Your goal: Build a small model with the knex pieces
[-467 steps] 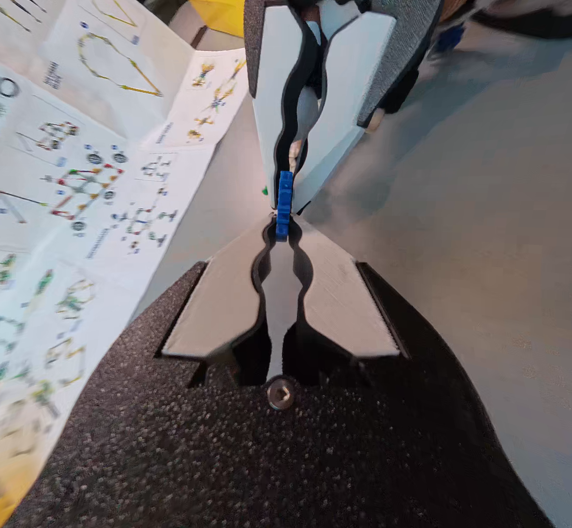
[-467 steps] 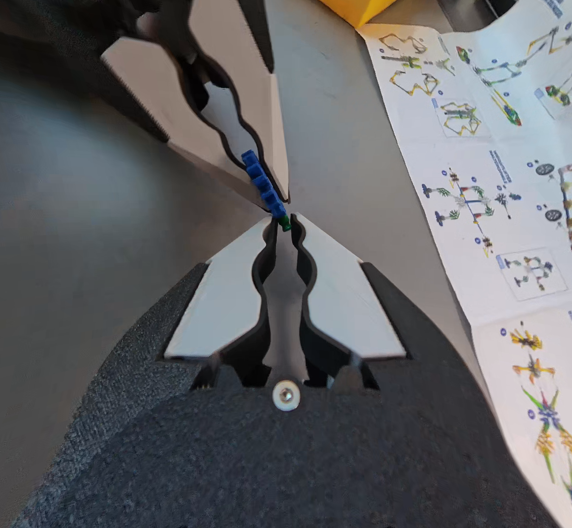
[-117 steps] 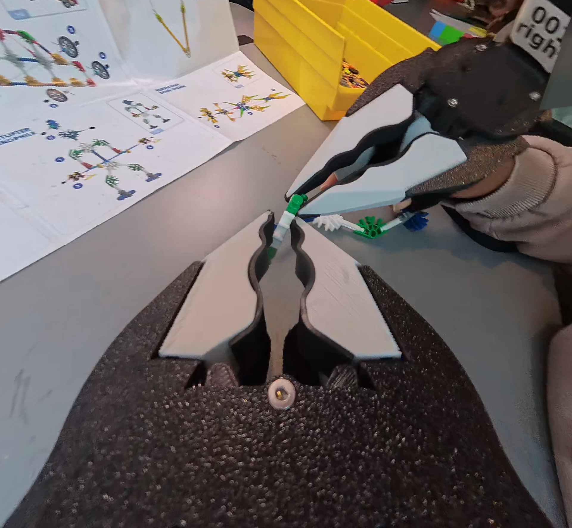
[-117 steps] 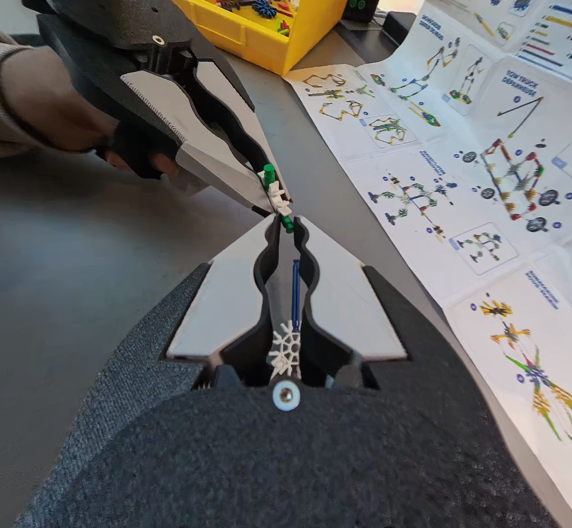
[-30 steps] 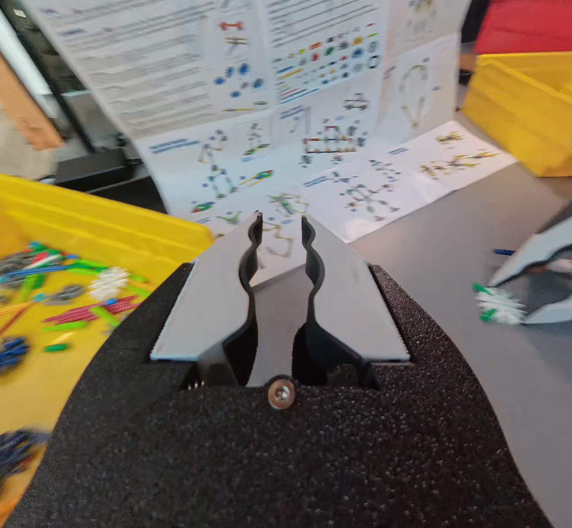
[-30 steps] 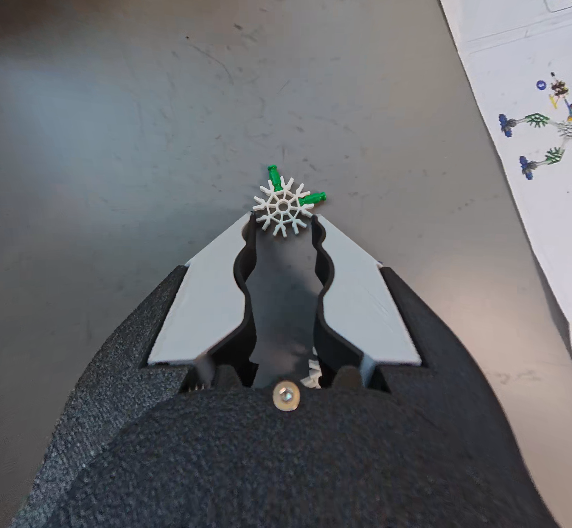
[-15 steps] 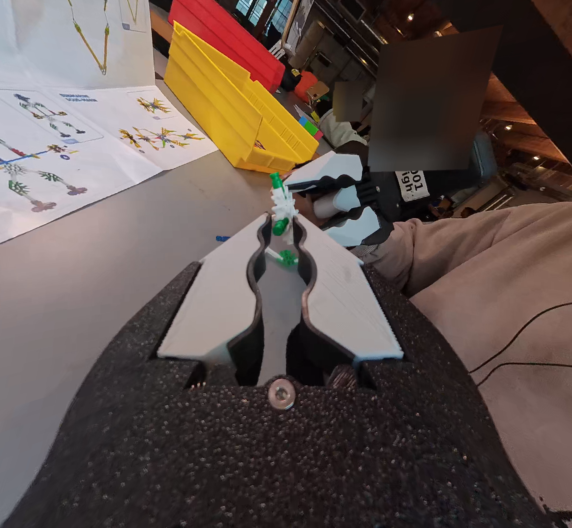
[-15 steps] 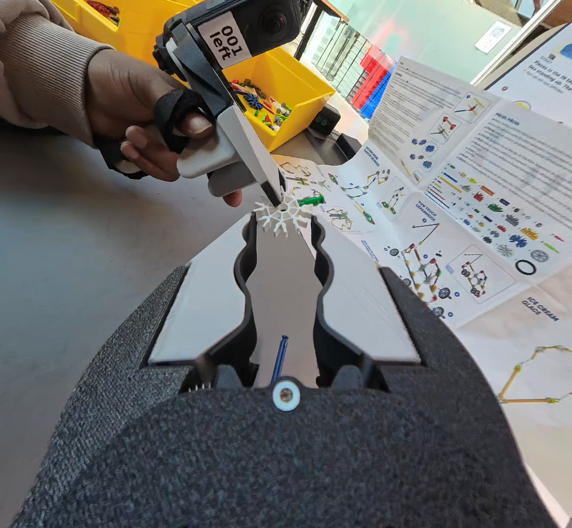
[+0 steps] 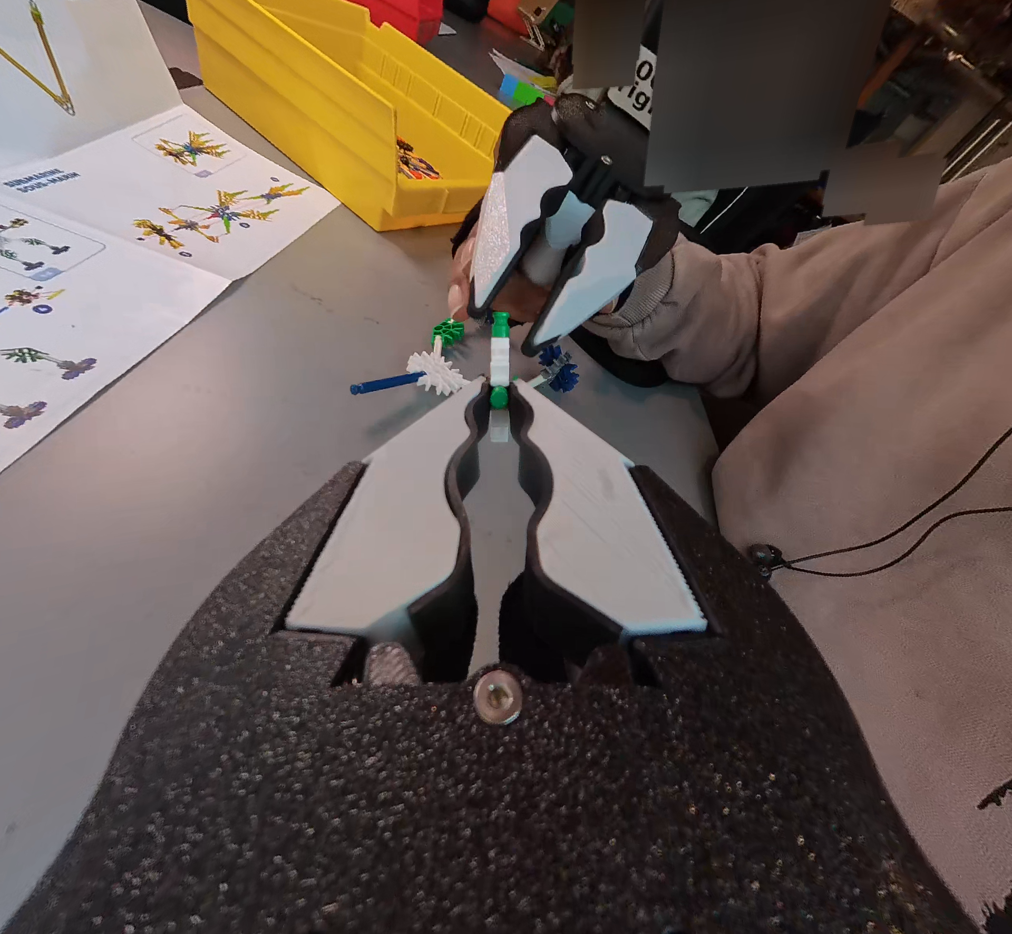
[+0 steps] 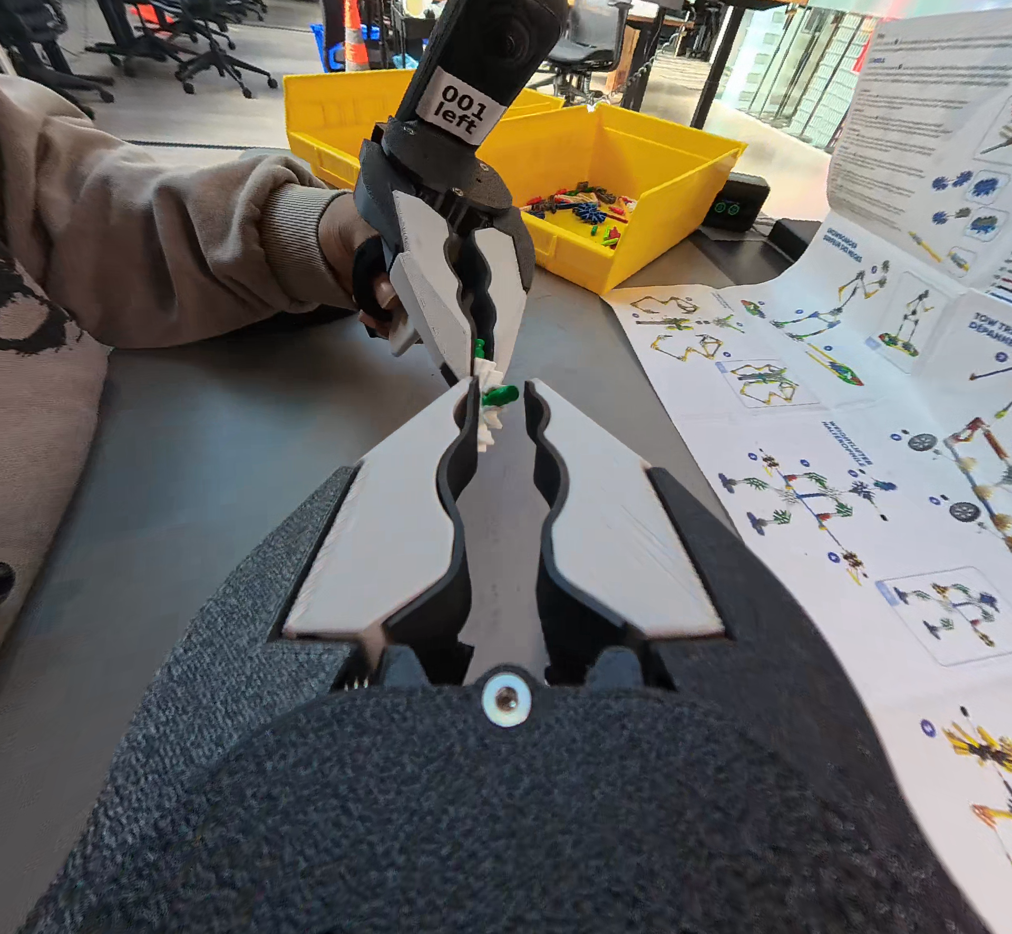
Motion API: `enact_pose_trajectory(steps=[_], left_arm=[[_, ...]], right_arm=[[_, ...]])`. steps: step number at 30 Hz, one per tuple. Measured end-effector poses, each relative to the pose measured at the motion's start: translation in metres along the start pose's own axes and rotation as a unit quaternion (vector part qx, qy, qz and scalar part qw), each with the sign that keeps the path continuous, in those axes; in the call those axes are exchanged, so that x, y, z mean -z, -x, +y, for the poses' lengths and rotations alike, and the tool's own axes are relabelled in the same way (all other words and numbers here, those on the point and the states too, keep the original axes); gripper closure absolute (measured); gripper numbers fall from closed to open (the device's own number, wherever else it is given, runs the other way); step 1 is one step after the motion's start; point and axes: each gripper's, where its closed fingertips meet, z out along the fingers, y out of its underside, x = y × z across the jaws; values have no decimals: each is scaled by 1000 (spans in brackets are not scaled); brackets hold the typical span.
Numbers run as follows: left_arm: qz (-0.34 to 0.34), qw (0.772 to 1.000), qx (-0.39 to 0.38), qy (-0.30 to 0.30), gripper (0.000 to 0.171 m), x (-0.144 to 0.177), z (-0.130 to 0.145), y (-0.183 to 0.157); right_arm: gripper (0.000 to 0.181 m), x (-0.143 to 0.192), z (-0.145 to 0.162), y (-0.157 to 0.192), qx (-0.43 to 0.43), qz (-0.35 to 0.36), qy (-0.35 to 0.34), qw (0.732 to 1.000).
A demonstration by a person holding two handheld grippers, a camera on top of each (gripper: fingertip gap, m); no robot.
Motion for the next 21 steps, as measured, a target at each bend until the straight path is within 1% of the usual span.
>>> enact_pose_trajectory(steps=[1,7,13,18,21], left_arm=[[-1,1000,-4,4,166,-1,2,0],[5,1000,-9,26,166,-6,10,-4],[37,998,9,40,166,-8,15,-12],[48,997,15,54,166,-10,20,-15],[44,997,10,68,166,-12,26,-15]], right_arm=[[172,2,3,1,-4,-8,8,1000],[172,6,13,8,-42,-53,26,997],[175,8,15,17,-84,-99,23,991],[175,8,20,23,-96,-122,33,987],[175,8,26,26,-87,-132,48,986]])
